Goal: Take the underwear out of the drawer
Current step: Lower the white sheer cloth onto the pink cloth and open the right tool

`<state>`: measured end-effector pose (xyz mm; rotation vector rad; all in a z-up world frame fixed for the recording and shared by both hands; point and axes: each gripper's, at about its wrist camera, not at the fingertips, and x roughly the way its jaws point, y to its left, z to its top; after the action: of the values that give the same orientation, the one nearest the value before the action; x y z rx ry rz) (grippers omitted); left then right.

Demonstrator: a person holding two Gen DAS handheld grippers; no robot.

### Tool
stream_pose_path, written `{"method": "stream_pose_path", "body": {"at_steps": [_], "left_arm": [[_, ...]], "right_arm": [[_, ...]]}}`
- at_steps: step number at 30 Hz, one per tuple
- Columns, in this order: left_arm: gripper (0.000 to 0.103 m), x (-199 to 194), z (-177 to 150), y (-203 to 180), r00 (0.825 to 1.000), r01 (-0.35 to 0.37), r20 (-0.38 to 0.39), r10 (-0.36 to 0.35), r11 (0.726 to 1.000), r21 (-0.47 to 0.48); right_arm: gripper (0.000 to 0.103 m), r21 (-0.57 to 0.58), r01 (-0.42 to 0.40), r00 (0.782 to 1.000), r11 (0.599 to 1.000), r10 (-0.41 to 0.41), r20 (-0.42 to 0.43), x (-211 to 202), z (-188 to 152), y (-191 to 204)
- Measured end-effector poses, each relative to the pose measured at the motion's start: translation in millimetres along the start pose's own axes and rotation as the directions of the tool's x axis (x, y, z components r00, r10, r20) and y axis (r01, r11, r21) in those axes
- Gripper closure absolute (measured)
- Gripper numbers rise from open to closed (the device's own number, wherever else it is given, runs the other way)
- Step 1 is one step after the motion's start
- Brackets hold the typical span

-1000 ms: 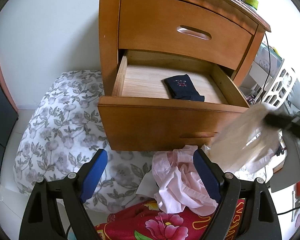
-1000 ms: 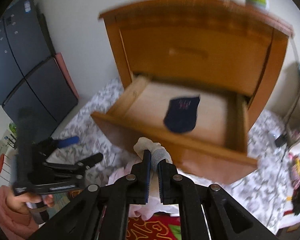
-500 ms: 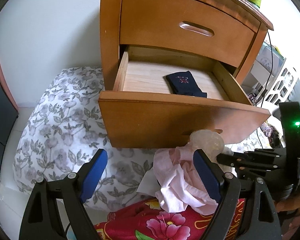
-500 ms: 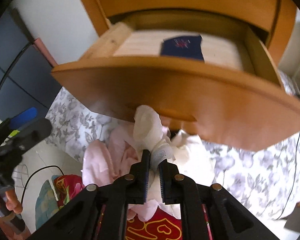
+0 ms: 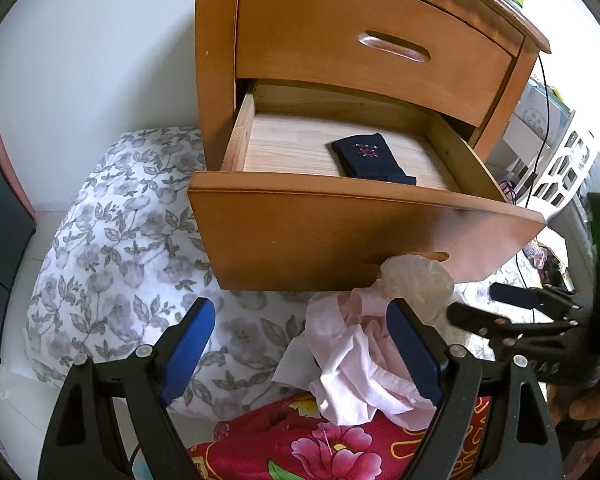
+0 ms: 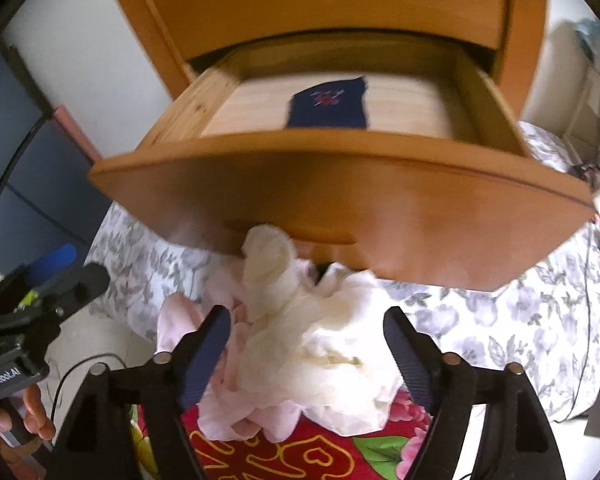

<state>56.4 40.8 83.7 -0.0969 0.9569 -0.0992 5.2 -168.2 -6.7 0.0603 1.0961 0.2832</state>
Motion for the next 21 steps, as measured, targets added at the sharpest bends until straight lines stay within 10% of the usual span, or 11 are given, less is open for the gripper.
{"method": "stream_pose_path", "body": {"at_steps": [7,21], "left_arm": [[0.015,1,-1,-3,1.000,-0.004,-0.004,0.004,1.000,0.011],[0.015,2,8,-8,0.999,-0.032,0.000,0.032,0.999,0.025]], "right_arm": [[0.001,0.058,0.040,0.999,0.998,-0.042,0.033,-14,0,-14],[0.000,0.126,0.075,0.988,0.989,-0.091,0.124,-36,0,-35]]}}
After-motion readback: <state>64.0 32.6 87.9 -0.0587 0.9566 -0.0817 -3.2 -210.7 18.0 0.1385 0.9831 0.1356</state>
